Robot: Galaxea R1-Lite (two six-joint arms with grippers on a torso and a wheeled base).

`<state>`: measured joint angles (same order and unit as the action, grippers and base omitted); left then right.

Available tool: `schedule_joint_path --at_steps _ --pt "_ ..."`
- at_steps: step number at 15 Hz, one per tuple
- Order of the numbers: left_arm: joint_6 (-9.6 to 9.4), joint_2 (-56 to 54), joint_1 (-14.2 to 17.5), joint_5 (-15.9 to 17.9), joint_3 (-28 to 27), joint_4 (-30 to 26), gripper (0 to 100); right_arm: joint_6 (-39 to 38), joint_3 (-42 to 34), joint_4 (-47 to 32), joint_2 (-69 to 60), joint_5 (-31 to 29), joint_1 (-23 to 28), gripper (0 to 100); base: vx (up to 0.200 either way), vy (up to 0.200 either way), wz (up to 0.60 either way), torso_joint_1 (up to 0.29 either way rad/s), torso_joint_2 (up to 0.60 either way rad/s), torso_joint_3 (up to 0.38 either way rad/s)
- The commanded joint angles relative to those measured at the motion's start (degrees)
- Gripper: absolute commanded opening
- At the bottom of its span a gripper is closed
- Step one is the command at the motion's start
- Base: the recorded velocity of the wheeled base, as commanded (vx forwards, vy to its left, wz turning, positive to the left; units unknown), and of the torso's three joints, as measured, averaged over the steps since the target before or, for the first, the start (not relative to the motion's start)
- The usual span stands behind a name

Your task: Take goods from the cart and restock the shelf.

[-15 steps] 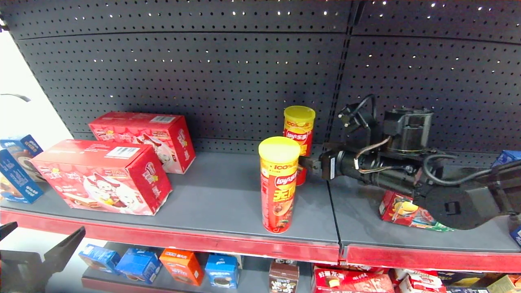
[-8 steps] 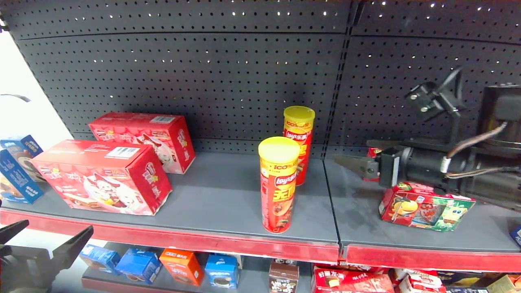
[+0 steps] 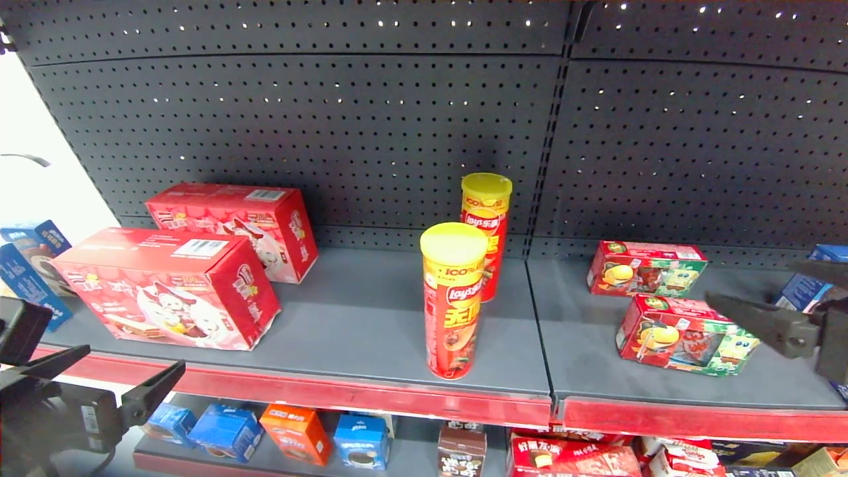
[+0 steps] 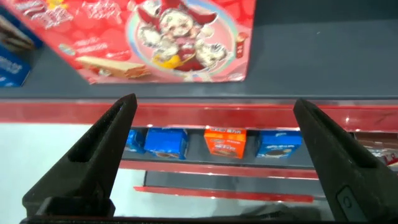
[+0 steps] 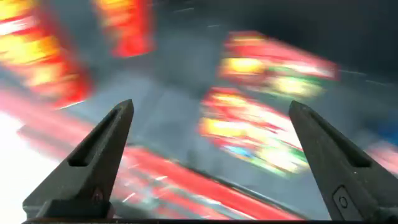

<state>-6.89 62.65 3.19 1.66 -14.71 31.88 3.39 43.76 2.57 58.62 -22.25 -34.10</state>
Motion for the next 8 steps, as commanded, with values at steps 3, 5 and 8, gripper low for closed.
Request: schedule_joint_path --at_steps 3,5,8 --pt "1.26 1.0 -2.9 0.3 -0.5 0.0 100 0.6 1.6 -1.4 -10.2 -19.1 -2.8 100 0.0 0.0 0.0 0.0 0.0 0.0" --pt "2.67 1.0 -3.7 0.3 -1.9 0.8 100 1.1 1.8 -1.3 -12.5 -27.8 -2.8 100 0.0 0.0 0.0 0.0 0.0 0.0" --pt "2.49 1.7 -6.4 0.4 -4.4 0.9 100 2.3 1.9 -1.2 -16.5 -39.2 -2.1 100 0.0 0.0 0.0 0.0 0.0 0.0"
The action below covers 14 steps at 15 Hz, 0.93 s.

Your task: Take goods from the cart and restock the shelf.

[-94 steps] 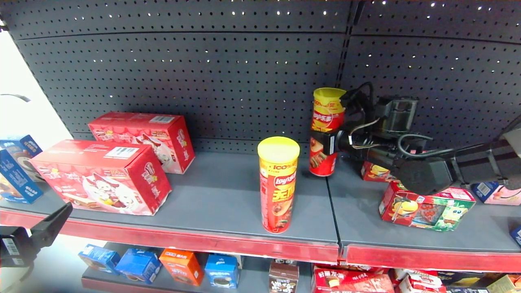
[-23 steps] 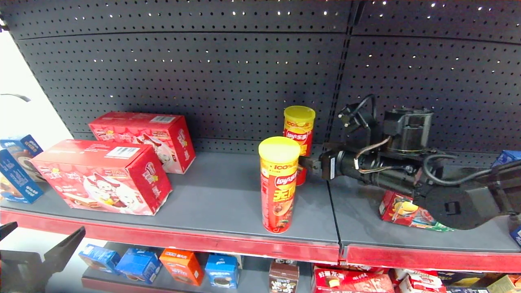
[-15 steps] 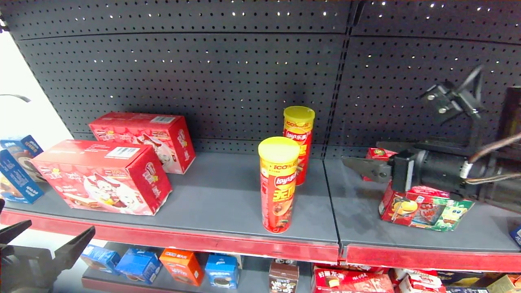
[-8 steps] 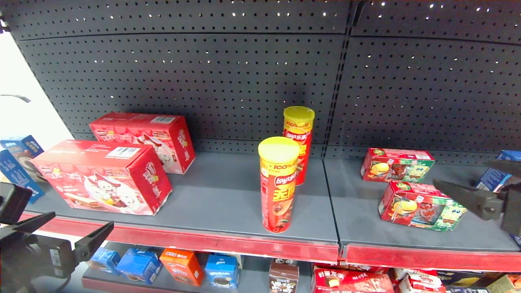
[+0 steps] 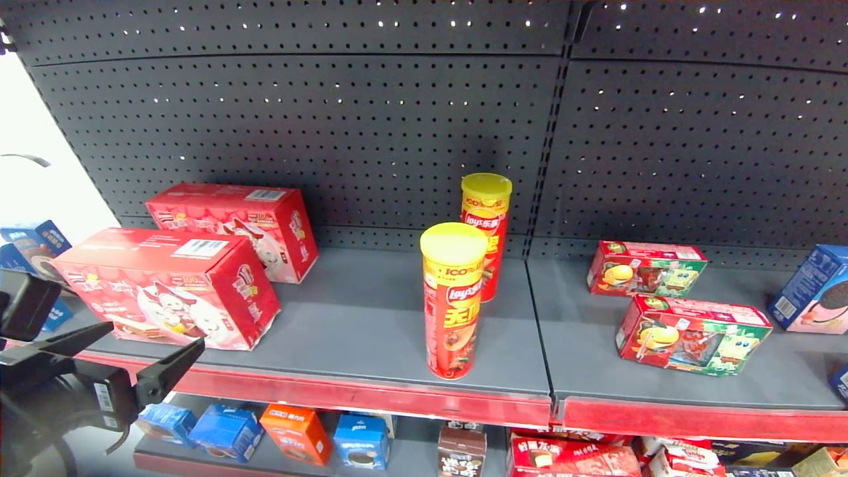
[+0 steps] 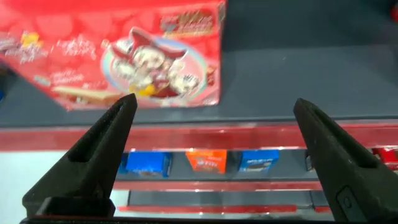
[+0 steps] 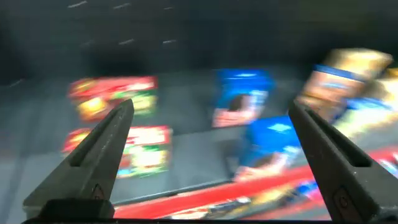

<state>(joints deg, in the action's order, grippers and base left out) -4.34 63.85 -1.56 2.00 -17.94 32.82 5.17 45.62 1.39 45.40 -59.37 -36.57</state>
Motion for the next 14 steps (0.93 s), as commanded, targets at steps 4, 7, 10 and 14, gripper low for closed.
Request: schedule_joint_path --at_steps 4,7,10,14 --pt "-0.23 5.1 -6.4 0.0 -5.1 0.1 100 4.3 -1.0 -0.2 -8.6 -5.3 6.2 100 0.0 0.0 0.0 0.0 0.0 0.0" --pt "-0.32 10.5 -9.6 -0.2 -9.2 0.3 100 4.5 -4.2 -0.2 -10.7 -5.3 7.7 100 0.0 0.0 0.0 0.0 0.0 0.0" --pt "-0.41 16.7 -11.4 -0.1 -11.2 3.7 100 4.6 -5.4 -0.2 -12.8 -5.1 14.9 100 0.0 0.0 0.0 0.0 0.0 0.0" --pt "-2.16 21.9 -16.4 -0.2 -11.4 4.4 100 7.8 -6.2 -0.1 -14.8 -5.1 15.5 100 0.0 0.0 0.0 0.0 0.0 0.0"
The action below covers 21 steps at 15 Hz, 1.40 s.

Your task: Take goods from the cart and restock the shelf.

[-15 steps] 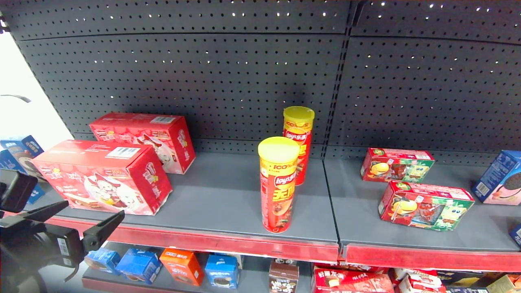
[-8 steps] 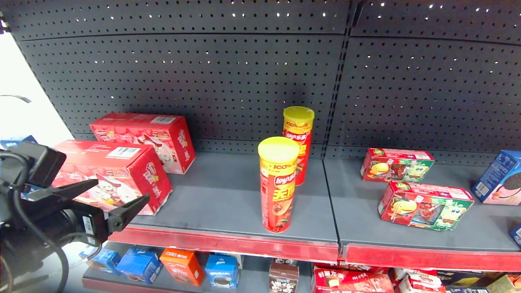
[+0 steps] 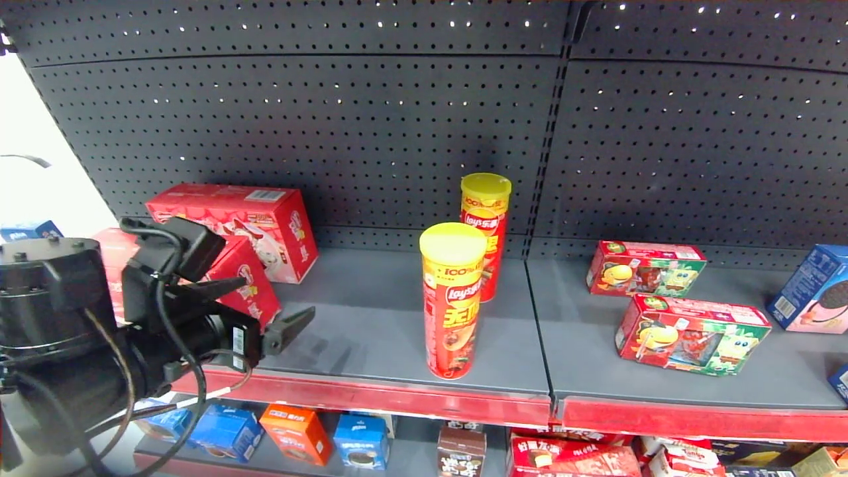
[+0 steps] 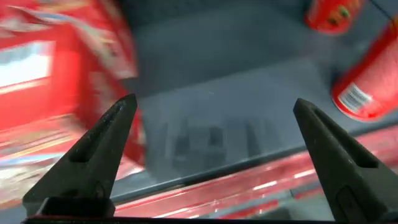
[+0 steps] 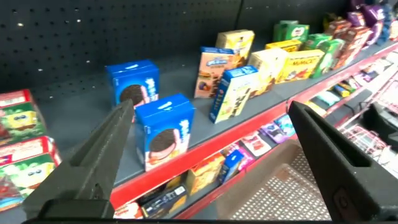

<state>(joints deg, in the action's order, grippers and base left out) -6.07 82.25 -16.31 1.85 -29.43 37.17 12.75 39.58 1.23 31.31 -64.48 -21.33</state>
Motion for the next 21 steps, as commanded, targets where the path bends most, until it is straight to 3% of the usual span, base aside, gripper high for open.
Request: schedule_joint_path --at_steps 1,6,9,21 --pt "-1.4 5.2 -1.8 0.0 -0.2 0.0 100 0.2 0.1 0.2 -0.7 0.1 0.4 100 0.0 0.0 0.0 0.0 0.0 0.0" --pt "-2.19 11.7 -4.1 0.0 -3.4 0.3 100 0.6 -0.3 -0.2 -3.0 -0.2 1.8 100 0.0 0.0 0.0 0.0 0.0 0.0" --pt "-1.93 16.9 -8.9 -0.3 -9.3 0.4 100 1.8 -0.5 -0.1 -3.2 0.1 3.0 100 0.0 0.0 0.0 0.0 0.0 0.0" --pt "-2.02 28.4 -10.8 -0.2 -17.9 2.8 100 4.1 -1.1 0.0 -4.4 0.1 3.3 100 0.0 0.0 0.0 0.0 0.0 0.0"
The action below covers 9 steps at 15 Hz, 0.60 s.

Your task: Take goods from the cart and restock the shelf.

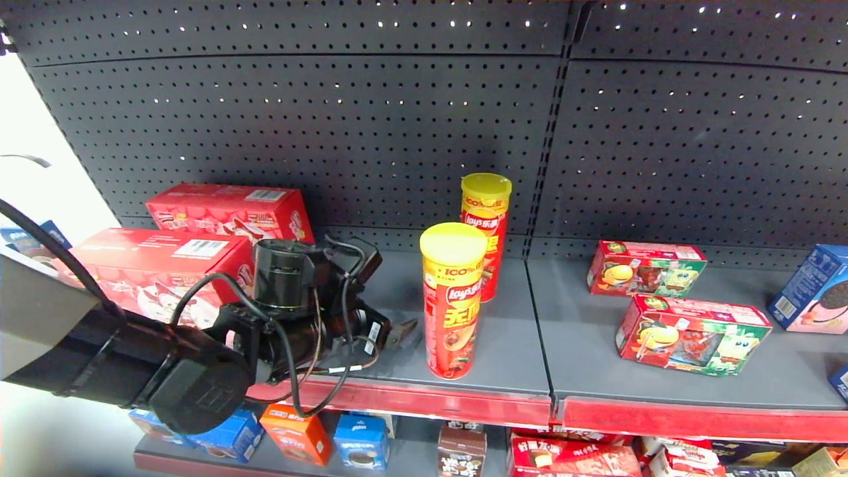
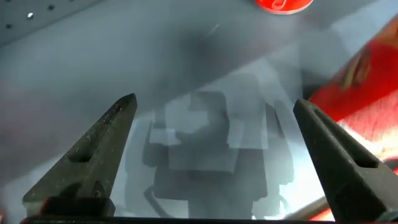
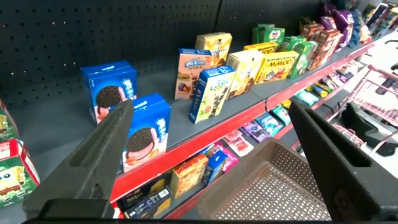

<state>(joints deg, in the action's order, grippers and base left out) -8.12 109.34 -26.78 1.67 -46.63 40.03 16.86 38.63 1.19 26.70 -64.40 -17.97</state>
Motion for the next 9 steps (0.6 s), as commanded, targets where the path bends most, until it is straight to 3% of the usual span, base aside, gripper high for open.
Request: schedule_joint_path --at_steps 1,9 --pt "0.12 2.0 -1.0 0.0 -1.6 0.0 100 0.0 -0.2 0.0 0.1 0.0 0.2 100 0.0 0.0 0.0 0.0 0.0 0.0" --pt "0.38 5.5 -3.0 -0.1 -5.8 0.0 100 0.3 -1.6 0.0 -1.2 0.1 0.9 100 0.0 0.0 0.0 0.0 0.0 0.0"
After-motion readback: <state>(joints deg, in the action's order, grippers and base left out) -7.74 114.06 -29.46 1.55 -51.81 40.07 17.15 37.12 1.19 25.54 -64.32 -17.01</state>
